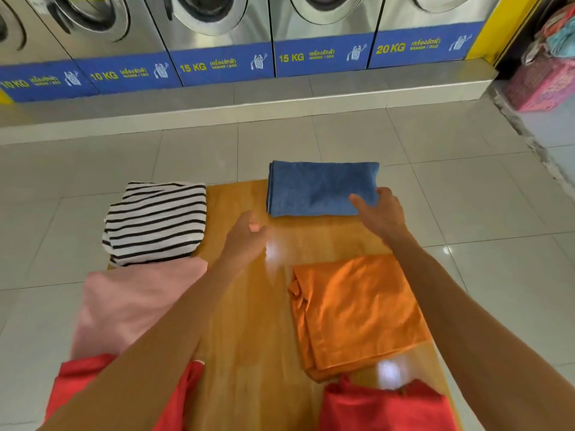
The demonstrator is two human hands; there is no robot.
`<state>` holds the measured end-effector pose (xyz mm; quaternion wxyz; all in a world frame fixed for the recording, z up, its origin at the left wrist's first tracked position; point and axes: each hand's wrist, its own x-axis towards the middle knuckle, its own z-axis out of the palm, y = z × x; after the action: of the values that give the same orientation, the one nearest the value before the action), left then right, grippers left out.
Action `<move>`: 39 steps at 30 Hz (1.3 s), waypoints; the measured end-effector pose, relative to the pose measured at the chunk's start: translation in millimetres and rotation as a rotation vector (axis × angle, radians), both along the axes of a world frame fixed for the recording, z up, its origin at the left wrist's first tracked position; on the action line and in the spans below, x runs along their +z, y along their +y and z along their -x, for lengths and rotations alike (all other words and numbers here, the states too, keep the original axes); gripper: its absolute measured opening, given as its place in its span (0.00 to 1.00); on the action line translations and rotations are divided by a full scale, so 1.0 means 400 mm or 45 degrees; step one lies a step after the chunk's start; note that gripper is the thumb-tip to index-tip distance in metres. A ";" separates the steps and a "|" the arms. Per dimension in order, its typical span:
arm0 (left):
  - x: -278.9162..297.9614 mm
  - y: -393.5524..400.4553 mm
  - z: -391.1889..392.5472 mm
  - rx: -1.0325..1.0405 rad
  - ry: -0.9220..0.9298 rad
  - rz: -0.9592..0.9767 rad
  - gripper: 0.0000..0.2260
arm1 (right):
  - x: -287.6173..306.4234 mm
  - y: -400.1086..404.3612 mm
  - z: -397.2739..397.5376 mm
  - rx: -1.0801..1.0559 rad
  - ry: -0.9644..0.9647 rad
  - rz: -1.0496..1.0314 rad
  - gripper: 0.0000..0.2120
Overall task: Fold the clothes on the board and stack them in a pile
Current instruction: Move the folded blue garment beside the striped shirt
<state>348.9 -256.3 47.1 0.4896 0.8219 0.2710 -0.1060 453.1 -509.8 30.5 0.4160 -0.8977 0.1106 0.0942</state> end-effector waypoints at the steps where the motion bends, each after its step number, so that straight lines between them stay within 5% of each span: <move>1: -0.005 -0.004 -0.036 0.031 -0.019 0.001 0.30 | -0.006 -0.004 -0.029 -0.026 0.028 0.020 0.37; 6: -0.039 -0.026 -0.202 0.069 -0.055 -0.107 0.26 | -0.063 0.002 -0.135 -0.108 0.160 0.031 0.42; 12: -0.107 -0.033 -0.312 0.134 0.055 0.138 0.23 | -0.142 0.015 -0.191 -0.161 0.226 0.074 0.44; 22: -0.133 0.073 -0.259 0.437 0.114 0.432 0.12 | -0.147 0.059 -0.182 -0.220 0.354 -0.408 0.37; 27: -0.102 0.212 -0.208 0.518 -0.035 0.247 0.18 | -0.103 0.206 -0.189 -0.107 0.272 -0.513 0.30; 31: -0.085 0.304 -0.187 0.640 0.015 0.127 0.21 | -0.107 0.316 -0.194 -0.020 0.246 -0.498 0.33; 39: -0.147 0.298 -0.158 0.514 0.099 -0.345 0.20 | -0.188 0.344 -0.157 0.098 0.192 -0.188 0.29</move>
<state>412.0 -136.9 -11.8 0.3754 0.8045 0.4602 -0.0002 516.0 -372.2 -44.8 0.4676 -0.8585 0.0996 0.1852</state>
